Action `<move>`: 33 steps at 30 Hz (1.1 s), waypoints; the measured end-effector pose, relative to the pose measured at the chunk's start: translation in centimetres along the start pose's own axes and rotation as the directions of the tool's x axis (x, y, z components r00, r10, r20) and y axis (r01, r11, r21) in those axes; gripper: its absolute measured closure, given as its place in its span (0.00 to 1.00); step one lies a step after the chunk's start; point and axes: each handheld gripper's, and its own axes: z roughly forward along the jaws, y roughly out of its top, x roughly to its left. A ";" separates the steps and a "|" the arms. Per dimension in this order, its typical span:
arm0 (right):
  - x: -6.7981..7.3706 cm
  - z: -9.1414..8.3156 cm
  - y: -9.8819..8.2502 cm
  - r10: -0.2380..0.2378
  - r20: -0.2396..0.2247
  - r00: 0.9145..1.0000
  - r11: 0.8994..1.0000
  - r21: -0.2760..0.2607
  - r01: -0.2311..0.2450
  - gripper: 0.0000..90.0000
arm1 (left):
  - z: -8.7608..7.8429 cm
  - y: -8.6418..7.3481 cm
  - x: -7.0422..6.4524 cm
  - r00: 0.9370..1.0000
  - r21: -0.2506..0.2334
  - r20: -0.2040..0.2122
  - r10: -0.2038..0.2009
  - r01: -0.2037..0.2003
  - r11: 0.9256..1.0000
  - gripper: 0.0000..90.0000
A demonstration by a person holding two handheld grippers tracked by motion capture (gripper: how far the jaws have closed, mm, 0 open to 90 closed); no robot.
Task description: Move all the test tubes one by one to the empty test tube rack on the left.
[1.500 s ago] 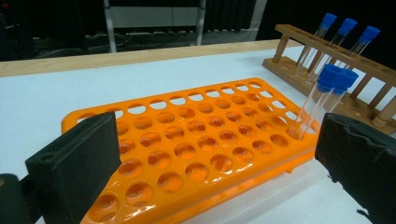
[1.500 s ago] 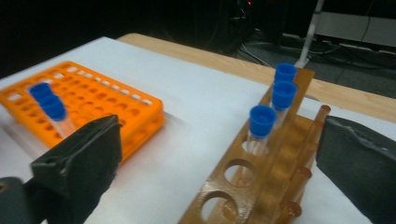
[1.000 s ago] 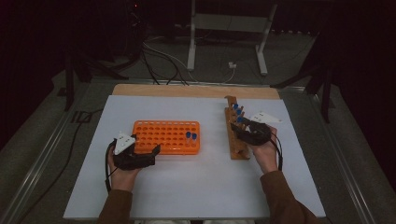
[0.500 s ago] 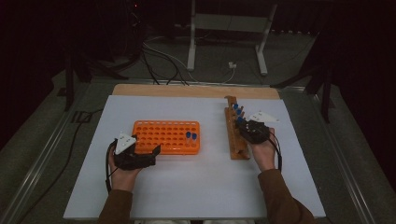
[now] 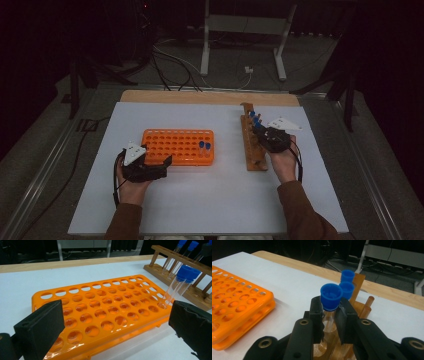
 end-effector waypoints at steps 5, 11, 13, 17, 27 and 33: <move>-0.2 -0.6 0.5 -0.010 0.001 1.000 1.000 -0.010 0.010 0.86 | 0.0 0.0 0.0 1.000 0.002 -0.001 0.000 0.000 1.000 0.01; -0.4 -1.5 1.1 -0.007 -0.006 1.000 1.000 -0.025 0.007 0.86 | 0.1 0.0 0.0 1.000 0.002 -0.001 0.000 0.000 1.000 0.01; -0.3 -1.7 1.3 -0.012 -0.009 1.000 0.999 -0.031 0.011 0.86 | 0.0 0.0 0.0 1.000 0.002 -0.001 0.001 -0.001 1.000 0.01; -0.2 -2.1 1.7 -0.019 -0.007 1.000 0.999 -0.039 0.018 0.86 | 0.0 0.0 0.0 1.000 0.001 -0.002 0.002 -0.002 1.000 0.01; 0.5 -3.7 3.6 -0.065 -0.019 0.998 0.996 -0.065 0.064 0.86 | 0.0 0.3 -0.5 1.000 -0.007 -0.004 0.025 -0.025 1.000 0.01; 2.0 -3.8 4.0 -0.100 -0.063 0.993 0.994 -0.050 0.097 0.85 | 0.0 0.5 -1.1 0.999 -0.013 0.013 0.036 -0.035 0.999 0.01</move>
